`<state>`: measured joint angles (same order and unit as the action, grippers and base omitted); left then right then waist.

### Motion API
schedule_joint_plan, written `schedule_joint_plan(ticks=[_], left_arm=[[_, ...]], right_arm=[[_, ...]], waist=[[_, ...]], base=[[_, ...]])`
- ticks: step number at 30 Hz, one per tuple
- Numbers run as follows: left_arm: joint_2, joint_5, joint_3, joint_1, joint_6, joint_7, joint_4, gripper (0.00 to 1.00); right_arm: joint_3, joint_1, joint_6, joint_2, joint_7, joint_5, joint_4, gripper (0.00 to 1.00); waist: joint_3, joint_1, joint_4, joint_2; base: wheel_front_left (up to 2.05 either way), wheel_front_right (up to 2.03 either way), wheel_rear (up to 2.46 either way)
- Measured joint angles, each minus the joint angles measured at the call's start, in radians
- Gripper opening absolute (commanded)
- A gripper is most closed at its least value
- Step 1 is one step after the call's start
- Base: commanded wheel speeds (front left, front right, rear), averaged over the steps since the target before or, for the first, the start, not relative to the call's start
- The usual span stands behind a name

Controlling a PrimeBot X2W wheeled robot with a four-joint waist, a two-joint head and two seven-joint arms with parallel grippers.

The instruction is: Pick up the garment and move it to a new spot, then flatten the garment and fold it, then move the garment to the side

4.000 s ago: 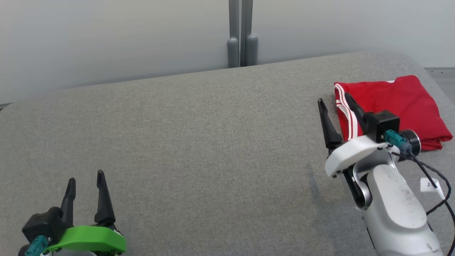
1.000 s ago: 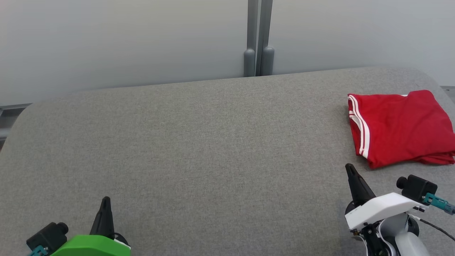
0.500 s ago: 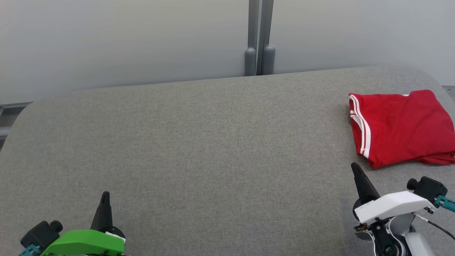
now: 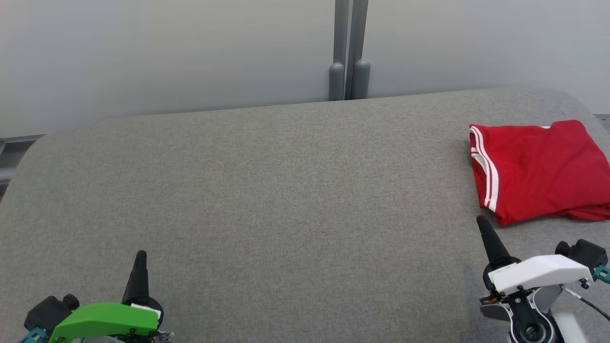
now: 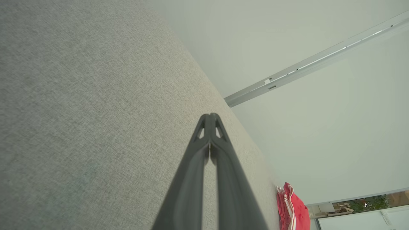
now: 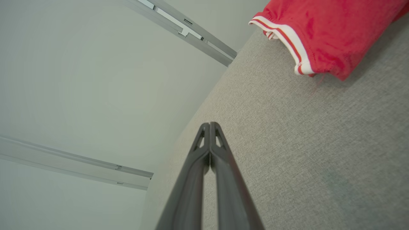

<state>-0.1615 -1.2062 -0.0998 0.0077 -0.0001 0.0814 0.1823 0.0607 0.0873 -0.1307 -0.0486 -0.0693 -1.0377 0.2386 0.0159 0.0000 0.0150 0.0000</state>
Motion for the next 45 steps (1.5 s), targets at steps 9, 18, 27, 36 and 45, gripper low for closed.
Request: schedule_joint_plan(ticks=[9, 18, 27, 36, 45], left_arm=[[0.019, -0.069, 0.026, -0.009, -0.019, -0.019, 0.003, 0.0], [0.034, -0.132, 0.049, -0.02, -0.041, -0.036, 0.004, 0.0], [0.05, -0.191, 0.071, -0.029, -0.058, -0.054, 0.005, 0.0], [0.063, -0.246, 0.093, -0.035, -0.076, -0.071, 0.007, 0.0], [0.077, -0.298, 0.111, -0.041, -0.091, -0.082, 0.007, 0.0]], right_arm=[[0.017, 0.002, 0.0, 0.0, -0.018, -0.093, 0.003, 0.0], [0.032, 0.005, 0.0, 0.0, -0.035, -0.181, 0.004, 0.0], [0.047, 0.009, 0.0, -0.001, -0.053, -0.261, 0.007, 0.0], [0.06, 0.012, 0.0, -0.001, -0.066, -0.335, 0.009, 0.0], [0.072, 0.018, 0.0, -0.001, -0.081, -0.406, 0.01, 0.0]], waist=[[-0.002, 0.0, -0.002, 0.0], [-0.005, 0.0, -0.004, 0.0], [-0.007, 0.0, -0.006, 0.0], [-0.009, 0.0, -0.008, 0.0], [-0.012, 0.0, -0.01, 0.0]], base=[[0.0, 0.0, 0.0], [0.0, 0.0, 0.0], [0.0, 0.0, 0.0], [0.0, 0.0, 0.0], [0.0, 0.0, 0.0]])
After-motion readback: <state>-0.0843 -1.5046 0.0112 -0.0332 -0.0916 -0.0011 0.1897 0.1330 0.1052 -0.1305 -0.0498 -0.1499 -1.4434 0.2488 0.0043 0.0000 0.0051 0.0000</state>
